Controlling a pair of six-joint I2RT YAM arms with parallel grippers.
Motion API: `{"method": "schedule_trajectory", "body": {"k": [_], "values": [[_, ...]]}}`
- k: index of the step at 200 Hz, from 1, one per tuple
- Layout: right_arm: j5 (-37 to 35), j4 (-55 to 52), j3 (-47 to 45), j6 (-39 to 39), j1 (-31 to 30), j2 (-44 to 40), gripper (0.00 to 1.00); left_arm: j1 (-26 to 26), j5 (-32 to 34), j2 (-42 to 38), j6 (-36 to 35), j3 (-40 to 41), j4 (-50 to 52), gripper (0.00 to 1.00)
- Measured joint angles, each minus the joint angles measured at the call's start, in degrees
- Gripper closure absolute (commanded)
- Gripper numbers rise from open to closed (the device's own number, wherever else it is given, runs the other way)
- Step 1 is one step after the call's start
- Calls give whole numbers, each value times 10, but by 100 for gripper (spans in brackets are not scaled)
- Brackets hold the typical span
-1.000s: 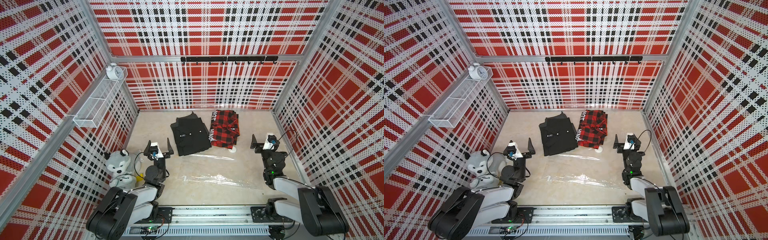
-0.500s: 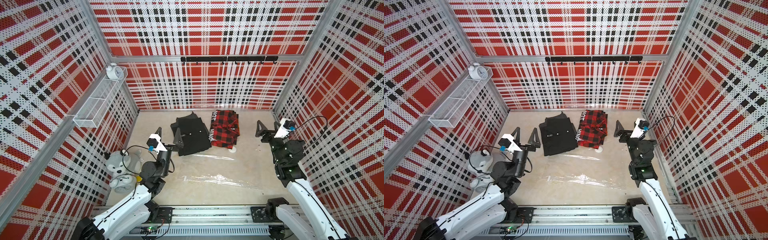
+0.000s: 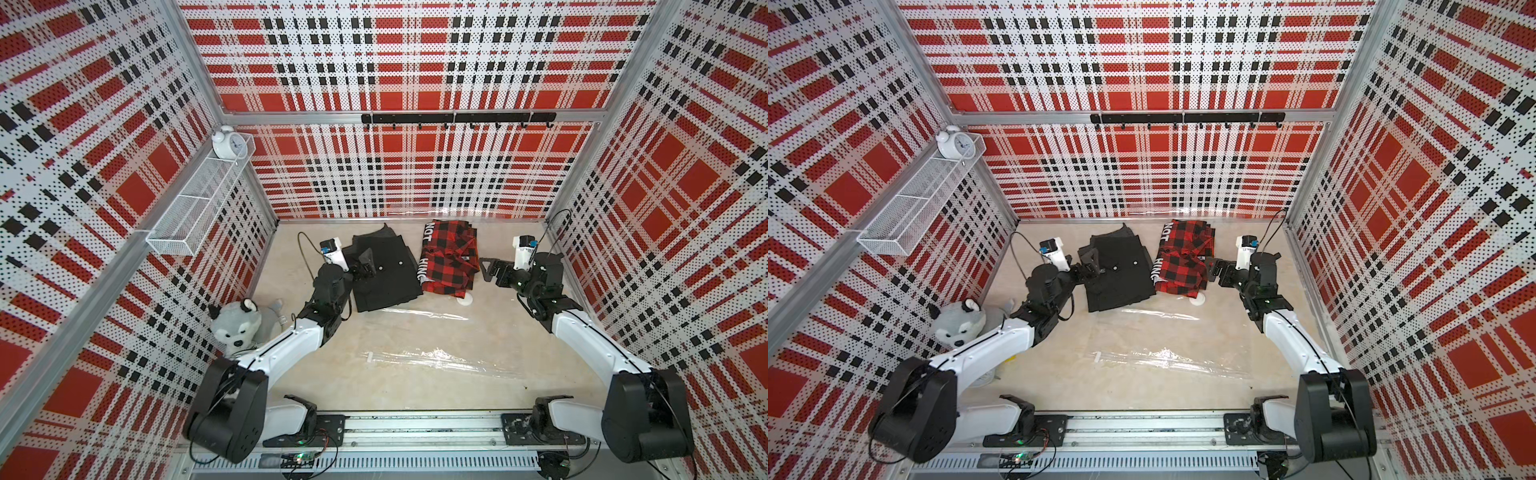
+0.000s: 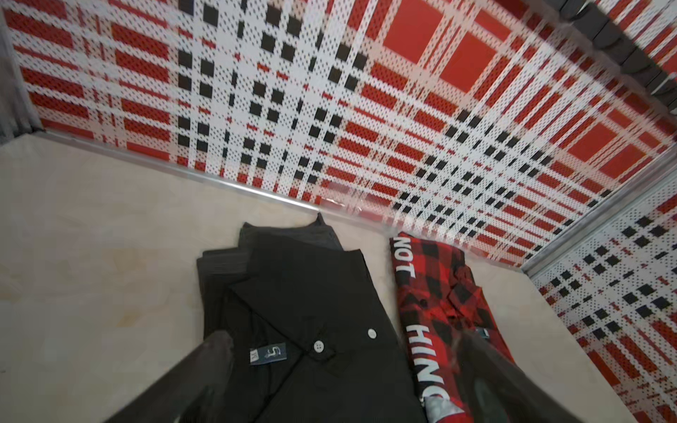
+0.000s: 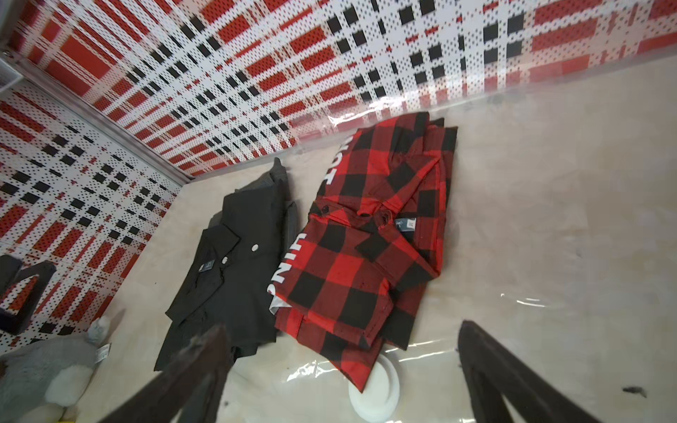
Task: Place the folded shirt into the vacuum bag
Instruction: Move the vacuum bag to the center of the board.
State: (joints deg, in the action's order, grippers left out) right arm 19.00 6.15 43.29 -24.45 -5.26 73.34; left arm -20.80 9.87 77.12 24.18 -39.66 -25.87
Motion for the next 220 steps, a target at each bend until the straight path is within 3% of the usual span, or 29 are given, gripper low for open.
{"method": "schedule_trajectory", "body": {"k": [35,74,114,164,200,220], "values": [[-8,-62,85,3,-16,91,0,-50,31,118,-8,-126,111,2],[-9,-106,177,4,-38,199,1,-106,36,278,-17,-329,200,2],[3,-148,263,1,-70,289,2,-107,-22,429,10,-472,246,2],[14,-182,365,5,-110,372,0,-63,-82,522,52,-516,260,2],[16,-198,416,9,-126,452,0,-45,-84,527,59,-514,251,1],[13,-210,422,11,-127,488,0,-39,-88,515,60,-474,213,2]]}}
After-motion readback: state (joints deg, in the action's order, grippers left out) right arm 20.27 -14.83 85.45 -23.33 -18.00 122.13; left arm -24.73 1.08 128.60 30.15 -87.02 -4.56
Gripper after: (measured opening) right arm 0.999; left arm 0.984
